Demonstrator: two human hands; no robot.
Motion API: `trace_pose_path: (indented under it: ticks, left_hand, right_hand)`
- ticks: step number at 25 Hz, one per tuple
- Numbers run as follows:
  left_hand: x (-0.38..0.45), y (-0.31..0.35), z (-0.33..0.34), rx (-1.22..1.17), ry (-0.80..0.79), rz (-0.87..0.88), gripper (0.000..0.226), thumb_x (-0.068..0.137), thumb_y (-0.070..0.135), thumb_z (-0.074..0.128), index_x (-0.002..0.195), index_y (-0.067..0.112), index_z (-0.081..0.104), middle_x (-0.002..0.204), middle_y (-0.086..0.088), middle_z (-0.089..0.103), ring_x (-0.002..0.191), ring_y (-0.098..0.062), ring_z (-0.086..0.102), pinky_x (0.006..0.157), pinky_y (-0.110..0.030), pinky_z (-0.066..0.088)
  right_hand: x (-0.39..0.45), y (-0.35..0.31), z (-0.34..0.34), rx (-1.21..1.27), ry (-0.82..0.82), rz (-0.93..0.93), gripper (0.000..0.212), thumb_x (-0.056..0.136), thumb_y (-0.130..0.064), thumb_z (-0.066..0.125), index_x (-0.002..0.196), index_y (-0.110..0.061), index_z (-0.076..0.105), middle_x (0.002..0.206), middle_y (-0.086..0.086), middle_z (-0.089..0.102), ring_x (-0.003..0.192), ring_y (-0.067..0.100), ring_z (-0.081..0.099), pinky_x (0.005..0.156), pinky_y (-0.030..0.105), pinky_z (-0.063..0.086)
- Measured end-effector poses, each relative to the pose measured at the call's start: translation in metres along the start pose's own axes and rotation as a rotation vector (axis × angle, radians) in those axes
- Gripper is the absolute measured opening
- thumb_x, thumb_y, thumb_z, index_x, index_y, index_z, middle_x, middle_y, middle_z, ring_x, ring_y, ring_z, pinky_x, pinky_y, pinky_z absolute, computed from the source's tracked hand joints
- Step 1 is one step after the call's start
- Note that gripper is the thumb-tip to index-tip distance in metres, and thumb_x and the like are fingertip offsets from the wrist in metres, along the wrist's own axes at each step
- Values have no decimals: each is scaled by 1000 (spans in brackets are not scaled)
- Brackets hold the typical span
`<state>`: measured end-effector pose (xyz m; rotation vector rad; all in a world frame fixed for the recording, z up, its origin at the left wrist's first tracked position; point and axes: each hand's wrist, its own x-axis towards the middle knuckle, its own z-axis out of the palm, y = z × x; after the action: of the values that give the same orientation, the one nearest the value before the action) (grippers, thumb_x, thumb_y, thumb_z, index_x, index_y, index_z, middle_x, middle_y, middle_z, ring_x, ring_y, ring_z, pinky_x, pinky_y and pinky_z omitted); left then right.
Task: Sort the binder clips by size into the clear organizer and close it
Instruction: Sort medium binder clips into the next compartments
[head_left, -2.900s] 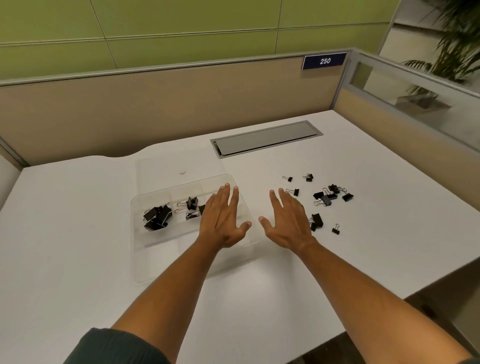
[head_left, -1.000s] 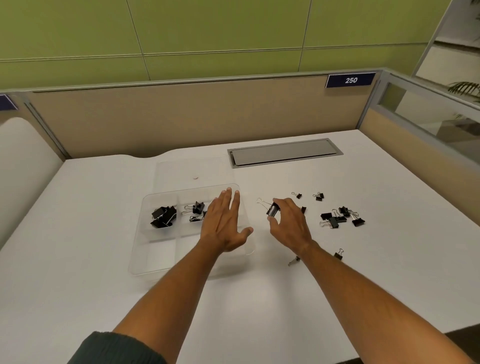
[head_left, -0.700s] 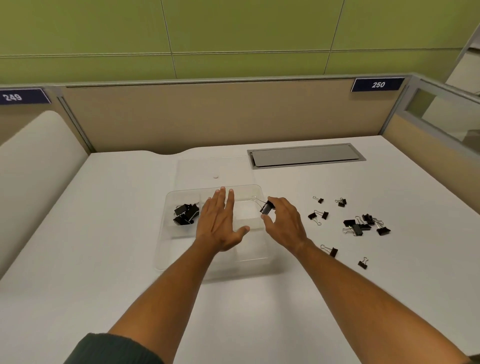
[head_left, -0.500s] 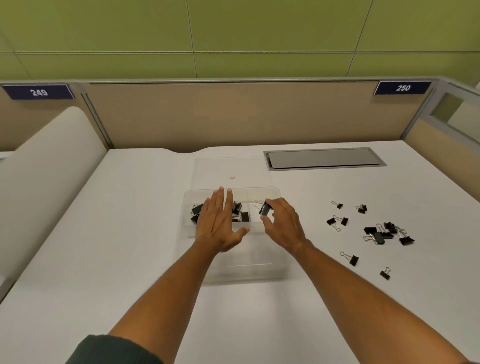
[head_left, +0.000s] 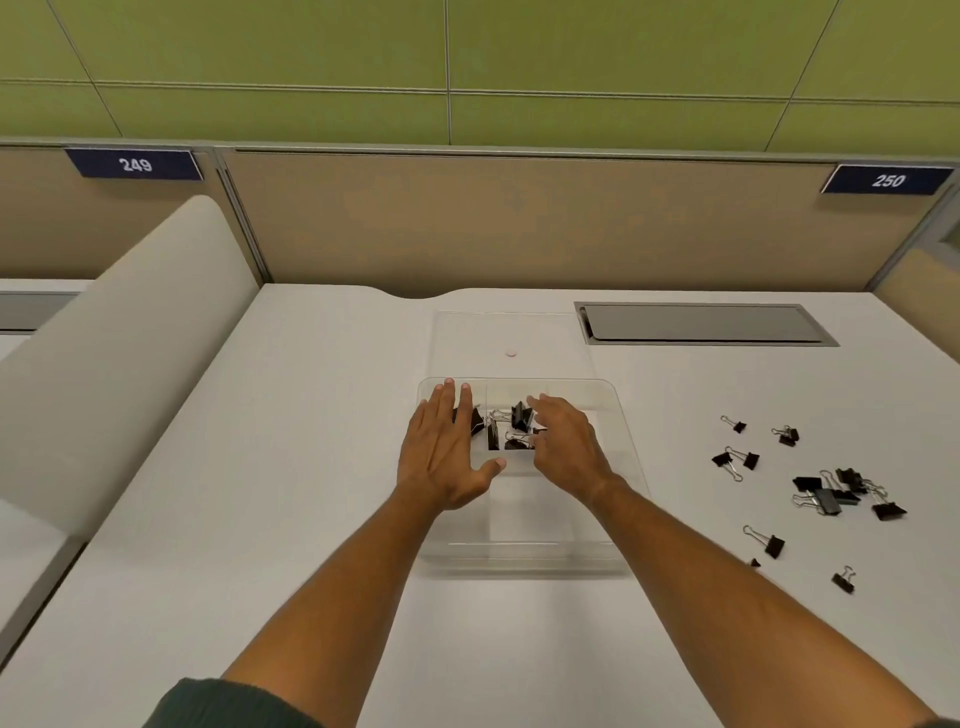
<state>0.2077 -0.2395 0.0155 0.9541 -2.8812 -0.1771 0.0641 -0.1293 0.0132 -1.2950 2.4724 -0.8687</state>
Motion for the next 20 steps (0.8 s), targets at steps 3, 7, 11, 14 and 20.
trace_pose_path:
  ticks: [3, 7, 11, 14, 20]
  left_hand:
    - [2, 3, 1, -12, -7, 15, 101, 85, 71, 36, 153, 14, -13, 161, -12, -15, 149, -26, -11, 120, -40, -3]
    - [7, 13, 3, -25, -23, 56, 100, 86, 70, 38, 152, 15, -14, 160, -11, -16, 149, -26, -13, 121, -41, -3]
    - [13, 30, 5, -41, -37, 106, 101, 82, 72, 33, 153, 17, -13, 160, -9, -17, 148, -25, -14, 119, -40, -6]
    - [15, 48, 7, -31, -50, 153, 100, 83, 73, 33, 152, 17, -14, 160, -9, -18, 148, -26, -14, 119, -41, -5]
    - [21, 90, 15, -34, -51, 259, 99, 86, 71, 33, 153, 15, -13, 160, -12, -16, 148, -27, -14, 118, -41, -7]
  right_hand:
    - [-4, 2, -6, -37, 46, 16, 54, 90, -7, 58, 141, -12, 43, 150, 10, 39, 138, 25, 36, 114, 39, 34]
    - [-16, 11, -14, -119, 78, 25, 55, 93, -20, 56, 144, -14, 38, 153, 7, 34, 143, 22, 27, 114, 32, 26]
    - [-31, 28, -23, -174, 95, 77, 61, 92, -32, 55, 146, -15, 33, 156, 7, 29, 144, 22, 25, 114, 34, 26]
    - [-45, 40, -33, -231, 110, 133, 66, 91, -39, 55, 147, -17, 30, 157, 7, 25, 144, 23, 24, 115, 36, 25]
    - [-75, 67, -57, -345, 154, 215, 73, 90, -48, 50, 149, -15, 25, 158, 11, 21, 145, 26, 22, 116, 38, 21]
